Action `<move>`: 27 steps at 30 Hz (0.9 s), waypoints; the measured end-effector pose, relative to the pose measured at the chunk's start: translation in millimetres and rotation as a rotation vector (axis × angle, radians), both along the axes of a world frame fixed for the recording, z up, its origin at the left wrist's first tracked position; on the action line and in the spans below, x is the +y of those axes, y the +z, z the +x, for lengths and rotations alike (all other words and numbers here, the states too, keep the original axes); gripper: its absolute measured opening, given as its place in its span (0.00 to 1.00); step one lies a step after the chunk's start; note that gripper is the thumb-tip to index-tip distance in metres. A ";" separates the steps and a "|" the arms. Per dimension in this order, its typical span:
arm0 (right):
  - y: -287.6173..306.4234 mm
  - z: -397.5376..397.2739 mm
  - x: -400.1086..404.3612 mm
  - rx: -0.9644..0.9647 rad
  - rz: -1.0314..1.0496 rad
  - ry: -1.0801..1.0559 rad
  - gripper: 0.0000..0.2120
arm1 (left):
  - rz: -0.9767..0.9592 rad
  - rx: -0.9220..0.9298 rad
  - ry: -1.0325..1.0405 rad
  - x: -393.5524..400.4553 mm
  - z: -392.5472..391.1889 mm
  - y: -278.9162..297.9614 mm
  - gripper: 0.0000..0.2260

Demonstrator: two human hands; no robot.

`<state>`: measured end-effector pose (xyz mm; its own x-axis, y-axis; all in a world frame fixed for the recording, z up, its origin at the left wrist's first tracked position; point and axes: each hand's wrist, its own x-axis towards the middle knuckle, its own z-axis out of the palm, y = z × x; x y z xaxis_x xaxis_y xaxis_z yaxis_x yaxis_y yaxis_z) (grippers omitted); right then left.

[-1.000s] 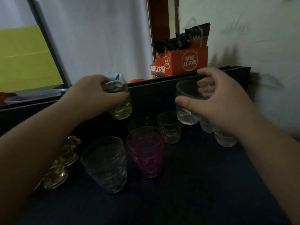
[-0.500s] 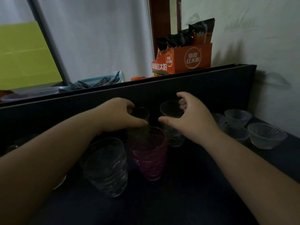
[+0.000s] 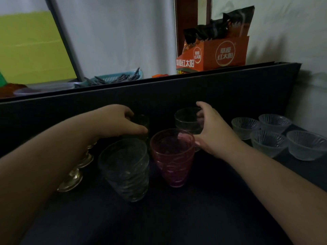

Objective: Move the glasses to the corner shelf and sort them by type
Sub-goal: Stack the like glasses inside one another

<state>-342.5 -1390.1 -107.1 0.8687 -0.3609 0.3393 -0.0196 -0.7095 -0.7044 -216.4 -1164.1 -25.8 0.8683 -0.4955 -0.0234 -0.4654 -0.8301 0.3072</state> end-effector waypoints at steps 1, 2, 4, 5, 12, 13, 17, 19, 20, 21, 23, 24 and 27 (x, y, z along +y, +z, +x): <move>-2.4 1.9 1.6 0.007 0.040 0.024 0.58 | -0.004 0.029 0.014 4.5 0.8 -0.3 0.43; -4.4 3.5 3.3 0.005 0.079 0.043 0.59 | -0.018 0.070 0.024 9.0 1.1 -0.8 0.44; -7.4 7.0 6.5 -0.010 0.141 0.061 0.57 | -0.033 0.134 0.031 16.7 -0.6 -2.4 0.45; -8.6 8.5 7.7 -0.022 0.169 0.068 0.55 | -0.034 0.142 0.031 19.5 -2.2 -3.3 0.45; -15.7 12.5 10.2 -0.111 0.337 0.097 0.36 | -0.144 0.083 0.053 26.6 -7.7 -14.8 0.44; -15.9 11.8 10.4 -0.119 0.354 0.101 0.34 | -0.159 0.083 0.063 27.0 -8.7 -15.1 0.43; -15.7 7.9 9.1 -0.175 0.421 0.096 0.35 | -0.181 0.020 0.068 29.9 -14.9 -8.2 0.42; -14.7 6.5 6.2 -0.219 0.454 0.085 0.36 | -0.237 -0.054 0.045 30.3 -21.8 0.8 0.42; -13.7 6.3 4.2 -0.244 0.455 0.069 0.39 | -0.282 -0.093 0.034 29.8 -26.6 6.3 0.42; -11.9 5.7 2.5 -0.265 0.440 0.050 0.41 | -0.330 -0.133 0.023 28.7 -31.7 12.4 0.41; -5.3 2.8 0.6 -0.292 0.391 0.039 0.39 | -0.444 -0.194 0.003 24.6 -44.6 25.4 0.38; -2.6 0.9 0.3 -0.308 0.385 0.047 0.37 | -0.507 -0.216 -0.001 22.1 -51.1 31.7 0.37; 4.5 -6.4 1.2 -0.367 0.409 0.074 0.34 | -0.626 -0.270 -0.005 13.7 -72.7 49.1 0.41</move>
<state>-349.0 -1388.8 -102.6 0.7479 -0.4697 0.4691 0.3183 -0.3665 -0.8743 -289.1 -1150.4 23.3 0.8009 -0.3492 0.4865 -0.5968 -0.5312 0.6013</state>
